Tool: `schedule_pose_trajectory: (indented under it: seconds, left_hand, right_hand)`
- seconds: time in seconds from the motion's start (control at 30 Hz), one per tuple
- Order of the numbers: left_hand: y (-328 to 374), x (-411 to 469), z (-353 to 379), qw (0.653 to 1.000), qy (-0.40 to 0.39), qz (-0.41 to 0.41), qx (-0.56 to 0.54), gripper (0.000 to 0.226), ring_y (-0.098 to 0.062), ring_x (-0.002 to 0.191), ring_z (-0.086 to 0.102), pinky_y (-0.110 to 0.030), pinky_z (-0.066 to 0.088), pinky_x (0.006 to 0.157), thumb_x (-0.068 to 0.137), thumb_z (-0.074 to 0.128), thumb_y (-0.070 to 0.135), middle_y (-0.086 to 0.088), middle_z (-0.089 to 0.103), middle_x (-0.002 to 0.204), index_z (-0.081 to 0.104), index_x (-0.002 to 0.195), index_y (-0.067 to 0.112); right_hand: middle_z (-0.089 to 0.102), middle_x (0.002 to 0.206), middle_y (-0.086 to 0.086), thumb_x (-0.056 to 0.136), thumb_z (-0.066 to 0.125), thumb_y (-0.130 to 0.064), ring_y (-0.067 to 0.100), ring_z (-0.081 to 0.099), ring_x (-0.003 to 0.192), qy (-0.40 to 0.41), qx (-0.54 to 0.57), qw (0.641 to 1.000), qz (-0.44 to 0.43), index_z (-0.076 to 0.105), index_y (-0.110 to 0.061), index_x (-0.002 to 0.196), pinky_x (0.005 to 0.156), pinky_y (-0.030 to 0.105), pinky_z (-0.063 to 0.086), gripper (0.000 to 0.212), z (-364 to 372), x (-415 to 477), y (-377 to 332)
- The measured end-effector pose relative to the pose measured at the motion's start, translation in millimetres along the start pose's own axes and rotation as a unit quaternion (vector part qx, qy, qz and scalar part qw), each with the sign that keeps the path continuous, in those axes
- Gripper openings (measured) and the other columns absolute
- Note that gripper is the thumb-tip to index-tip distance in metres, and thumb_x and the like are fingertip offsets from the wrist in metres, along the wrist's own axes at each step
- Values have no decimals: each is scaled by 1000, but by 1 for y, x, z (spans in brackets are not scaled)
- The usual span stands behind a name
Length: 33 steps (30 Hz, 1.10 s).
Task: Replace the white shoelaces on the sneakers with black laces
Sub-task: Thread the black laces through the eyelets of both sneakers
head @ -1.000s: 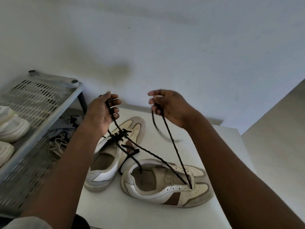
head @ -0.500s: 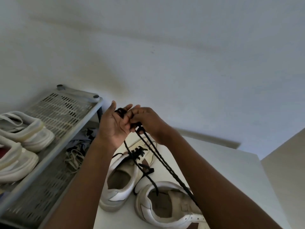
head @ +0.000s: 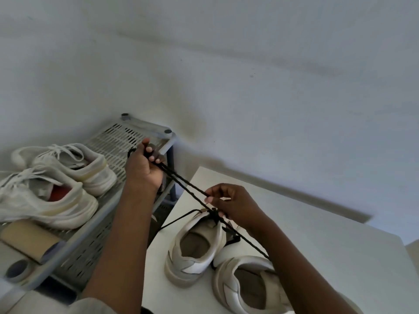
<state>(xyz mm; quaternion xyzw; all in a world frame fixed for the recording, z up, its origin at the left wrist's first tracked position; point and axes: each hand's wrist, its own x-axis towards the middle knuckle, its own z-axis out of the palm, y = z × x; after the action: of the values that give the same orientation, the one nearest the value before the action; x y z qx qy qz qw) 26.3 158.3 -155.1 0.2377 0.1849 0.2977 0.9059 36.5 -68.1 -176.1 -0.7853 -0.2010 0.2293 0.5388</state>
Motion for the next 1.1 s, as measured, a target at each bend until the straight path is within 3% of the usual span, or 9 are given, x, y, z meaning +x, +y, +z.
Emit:
schedule_pose_trajectory:
  seconds: [0.17,0.27,0.4,0.67,0.87,0.97,1.03,1.1]
  left_hand:
    - [5,5,-10,1000,5,17,12,27,-4,34,33,-16,29,37,102,31,14,9,45,46,51,83,14]
    - [-2,0,-9,1000,-14,-5,27,33,-9,48,54,-18,43,51,102,31,24,3,62,59,58,87,12]
    - [-8,-2,-10,993,-73,-41,84,39,-13,72,69,-29,50,72,101,29,36,0,73,78,60,93,13]
    - [-17,-6,-13,986,-59,-71,136,48,-20,87,67,-39,46,89,102,25,44,-6,73,87,60,94,13]
    - [-21,-11,-7,979,-65,-110,162,47,-29,114,54,-46,36,106,103,22,40,-14,63,107,58,100,9]
    - [-23,-9,-9,975,-87,-108,174,39,-22,89,65,-39,47,94,103,27,30,-8,66,84,58,92,8]
    - [-22,-7,-8,979,-83,-98,160,30,-16,68,65,-28,56,72,102,35,18,-5,66,69,58,89,5]
    - [-24,-6,-8,982,-64,-78,159,20,-12,57,61,-20,52,55,99,39,3,-5,63,66,56,89,4]
  right_hand:
    - [67,72,-7,86,69,-12,4,49,45,11,-24,1000,-5,73,-13,94,49,13,39,9,5,4,-8]
    - [66,70,-11,86,69,-13,2,52,43,57,-33,997,-28,74,-14,91,46,8,38,7,14,8,-16]
    - [70,76,-4,87,67,-13,3,55,46,129,12,990,-57,74,-16,89,51,16,40,8,20,23,-29]
    - [74,79,2,84,70,-10,6,59,53,158,79,982,-69,75,-16,88,57,19,45,9,19,55,-67]
    - [75,79,1,83,71,-10,6,60,59,138,86,984,-78,75,-20,83,58,18,44,11,28,74,-73]
    - [75,83,2,82,71,-11,7,62,65,110,80,988,-72,74,-21,84,60,18,43,11,32,78,-72]
    - [75,85,2,81,72,-11,8,64,70,96,69,991,-62,75,-17,89,62,18,43,10,31,80,-69]
    - [74,87,0,83,72,-12,8,64,75,77,53,994,-57,75,-15,95,64,17,43,13,23,76,-63]
